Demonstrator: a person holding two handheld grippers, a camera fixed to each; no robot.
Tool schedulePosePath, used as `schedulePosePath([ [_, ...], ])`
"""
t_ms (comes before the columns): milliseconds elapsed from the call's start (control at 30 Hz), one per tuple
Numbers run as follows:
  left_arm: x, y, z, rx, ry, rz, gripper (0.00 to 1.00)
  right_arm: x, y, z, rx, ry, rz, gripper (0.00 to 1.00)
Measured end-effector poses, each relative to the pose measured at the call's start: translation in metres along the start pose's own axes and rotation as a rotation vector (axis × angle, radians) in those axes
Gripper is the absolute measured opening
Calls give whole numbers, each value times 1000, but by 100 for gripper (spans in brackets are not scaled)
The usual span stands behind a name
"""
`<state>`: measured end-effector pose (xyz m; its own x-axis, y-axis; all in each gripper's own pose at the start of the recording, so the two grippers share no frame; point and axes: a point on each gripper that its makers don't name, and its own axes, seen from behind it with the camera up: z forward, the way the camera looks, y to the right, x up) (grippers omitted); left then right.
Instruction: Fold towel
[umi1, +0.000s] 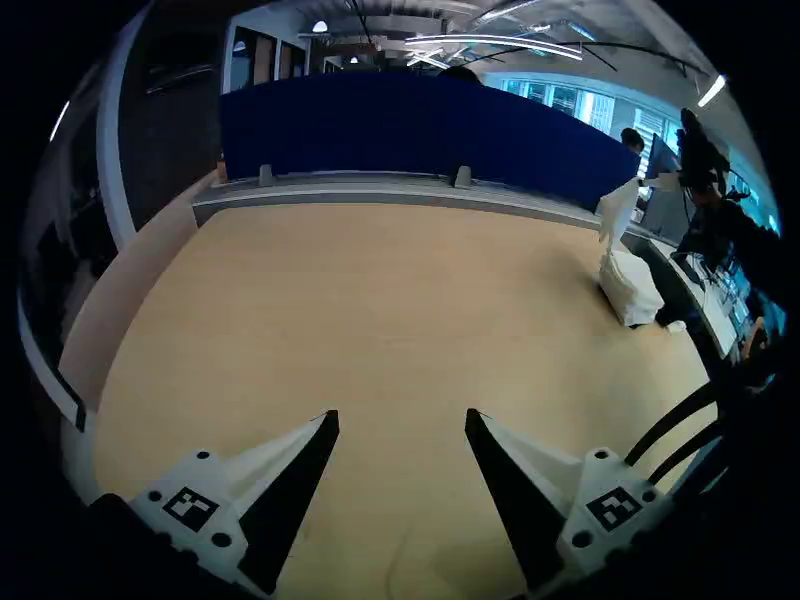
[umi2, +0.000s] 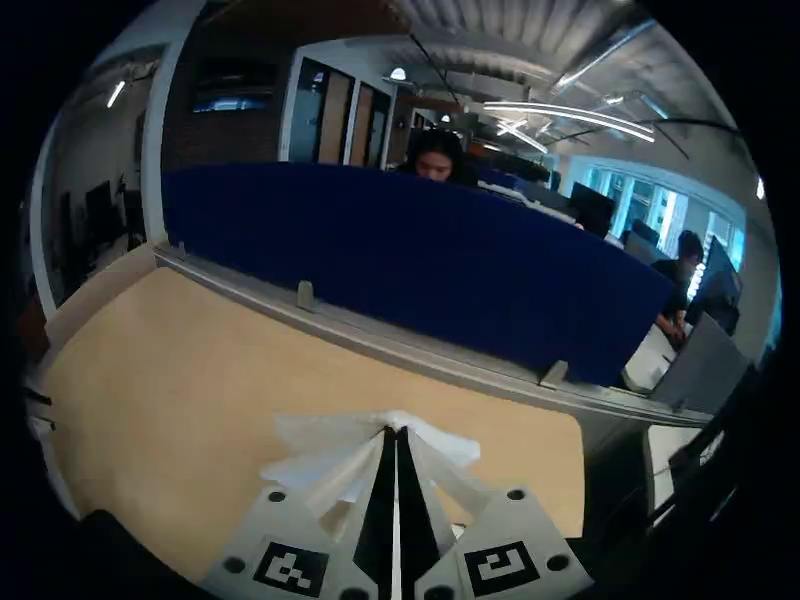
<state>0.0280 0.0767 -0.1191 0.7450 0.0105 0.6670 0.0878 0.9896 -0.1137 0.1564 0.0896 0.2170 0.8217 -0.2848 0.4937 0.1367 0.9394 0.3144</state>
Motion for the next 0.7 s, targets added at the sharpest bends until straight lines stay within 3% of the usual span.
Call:
schedulePosePath([
  [267,0,3,-2,-15,-5,18,94,-55,13,-31,-33,-43,38,4],
  [500,-2,9,-2,-27,-13,34,94,-126,24,-51,-73,-107,129,4],
  [700,-1,13,-4,-31,-14,50,94,-178,35,-58,-117,-163,206,4],
])
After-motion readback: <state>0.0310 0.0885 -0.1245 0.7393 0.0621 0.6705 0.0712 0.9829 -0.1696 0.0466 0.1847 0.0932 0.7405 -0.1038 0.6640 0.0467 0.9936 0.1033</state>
